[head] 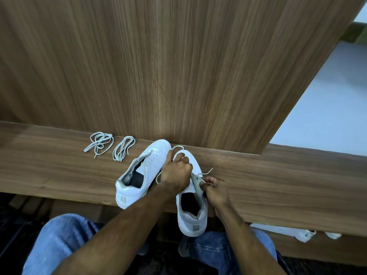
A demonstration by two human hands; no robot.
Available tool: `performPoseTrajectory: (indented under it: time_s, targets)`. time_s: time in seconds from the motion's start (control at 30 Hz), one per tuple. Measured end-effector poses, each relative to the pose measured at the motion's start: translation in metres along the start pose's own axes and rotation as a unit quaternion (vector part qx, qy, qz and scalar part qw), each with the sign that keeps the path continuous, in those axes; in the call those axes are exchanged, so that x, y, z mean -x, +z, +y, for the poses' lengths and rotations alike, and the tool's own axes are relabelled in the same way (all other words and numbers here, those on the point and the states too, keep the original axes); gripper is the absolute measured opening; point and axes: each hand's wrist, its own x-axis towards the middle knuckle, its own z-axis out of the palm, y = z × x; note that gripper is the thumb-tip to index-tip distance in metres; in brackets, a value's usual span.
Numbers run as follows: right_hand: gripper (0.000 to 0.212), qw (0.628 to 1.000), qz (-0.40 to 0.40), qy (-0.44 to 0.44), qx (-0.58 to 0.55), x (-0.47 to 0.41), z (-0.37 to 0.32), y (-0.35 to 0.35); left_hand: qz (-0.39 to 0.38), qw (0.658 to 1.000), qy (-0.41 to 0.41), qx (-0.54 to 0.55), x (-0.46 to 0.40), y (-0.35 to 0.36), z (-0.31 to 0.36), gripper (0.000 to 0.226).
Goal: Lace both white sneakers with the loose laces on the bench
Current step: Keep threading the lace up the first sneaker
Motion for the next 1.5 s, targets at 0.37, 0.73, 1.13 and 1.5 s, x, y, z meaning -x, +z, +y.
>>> performPoseTrajectory:
  time_s: [0.37,0.73,1.13,1.5]
  targets:
    - [0.019,1.000,0.008,0.006,-0.018,-0.001,0.002,0.001,0.348,0.660,-0.364,0.558,-0.010,-0.050,-0.041,0.012]
    - [0.023,1.000,0.011,0.006,0.020,0.000,0.001,0.001,-0.048,0.991,-0.079,0.096,0.003,-0.007,0.003,0.036]
    - [0.023,0.999,0.024,0.021,0.019,0.004,-0.001,0.000,0.293,0.818,-0.280,0.407,-0.024,-0.073,-0.039,0.011]
    - [0.017,0.999,0.021,0.009,0.025,0.006,-0.004,0.002,0.113,0.893,-0.222,0.374,0.011,-0.038,-0.020,0.029]
